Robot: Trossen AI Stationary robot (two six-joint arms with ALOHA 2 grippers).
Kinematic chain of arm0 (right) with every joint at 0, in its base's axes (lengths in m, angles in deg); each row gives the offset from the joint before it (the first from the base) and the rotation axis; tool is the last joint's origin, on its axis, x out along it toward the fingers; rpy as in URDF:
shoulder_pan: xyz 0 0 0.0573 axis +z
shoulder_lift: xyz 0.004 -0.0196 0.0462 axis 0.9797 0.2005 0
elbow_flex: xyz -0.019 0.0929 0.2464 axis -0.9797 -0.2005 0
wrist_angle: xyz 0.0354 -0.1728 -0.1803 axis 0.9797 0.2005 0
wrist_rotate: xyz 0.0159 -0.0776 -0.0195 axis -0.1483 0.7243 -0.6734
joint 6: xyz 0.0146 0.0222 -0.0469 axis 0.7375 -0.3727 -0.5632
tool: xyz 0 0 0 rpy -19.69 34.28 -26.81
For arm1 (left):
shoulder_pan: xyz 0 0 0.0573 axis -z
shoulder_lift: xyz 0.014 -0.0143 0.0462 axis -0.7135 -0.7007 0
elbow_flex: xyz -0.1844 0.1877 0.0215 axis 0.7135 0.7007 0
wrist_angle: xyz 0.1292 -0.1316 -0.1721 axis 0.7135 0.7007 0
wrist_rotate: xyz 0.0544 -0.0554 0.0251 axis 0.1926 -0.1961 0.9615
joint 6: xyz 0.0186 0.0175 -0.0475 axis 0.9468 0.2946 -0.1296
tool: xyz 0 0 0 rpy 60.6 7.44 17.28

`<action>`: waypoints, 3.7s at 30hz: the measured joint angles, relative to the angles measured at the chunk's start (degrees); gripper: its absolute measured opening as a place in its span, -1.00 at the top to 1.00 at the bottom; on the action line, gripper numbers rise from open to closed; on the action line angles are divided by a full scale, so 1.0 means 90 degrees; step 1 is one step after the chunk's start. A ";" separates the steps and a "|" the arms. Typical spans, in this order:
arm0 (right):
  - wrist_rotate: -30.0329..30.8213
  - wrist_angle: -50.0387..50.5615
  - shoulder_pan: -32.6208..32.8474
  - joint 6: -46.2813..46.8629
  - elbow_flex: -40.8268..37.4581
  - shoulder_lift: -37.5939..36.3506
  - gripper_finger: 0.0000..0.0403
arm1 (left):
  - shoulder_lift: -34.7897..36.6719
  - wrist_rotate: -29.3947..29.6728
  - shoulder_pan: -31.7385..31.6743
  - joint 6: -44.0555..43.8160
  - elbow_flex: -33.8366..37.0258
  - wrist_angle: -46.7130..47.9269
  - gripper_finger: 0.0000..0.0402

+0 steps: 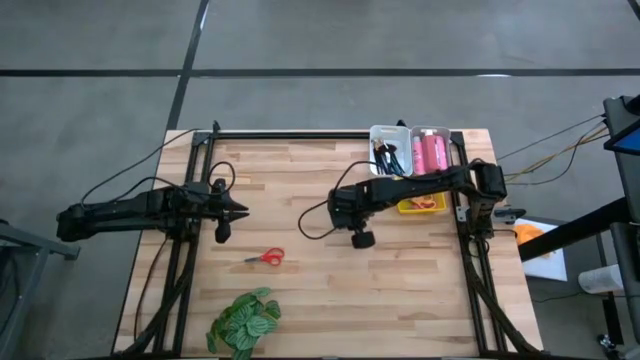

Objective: Pick & Place Paint Supplies
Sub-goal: Put the green scissors into the yellow bin, then put the red scissors into the yellow bin

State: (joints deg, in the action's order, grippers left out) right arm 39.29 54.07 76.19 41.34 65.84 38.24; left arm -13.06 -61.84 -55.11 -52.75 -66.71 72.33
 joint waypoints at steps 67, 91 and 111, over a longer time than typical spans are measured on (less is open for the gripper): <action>0.2463 0.0183 0.0010 0.5505 -0.4358 -0.4191 0.90 | -0.0012 -0.0002 -0.0002 -0.0015 0.0002 0.0002 0.60; 0.2450 0.0210 0.0010 0.5534 -0.4350 -0.4332 0.47 | -0.0012 -0.0002 -0.0001 -0.0019 0.0002 0.0002 0.60; 0.2352 -0.2361 0.0012 0.3840 -0.3921 -0.6126 0.47 | -0.0012 0.0000 -0.0002 -0.0029 0.0002 0.0002 0.60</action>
State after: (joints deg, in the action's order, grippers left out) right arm 60.46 32.82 76.30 75.89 30.55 -16.89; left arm -13.17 -61.84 -55.13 -53.02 -66.69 72.35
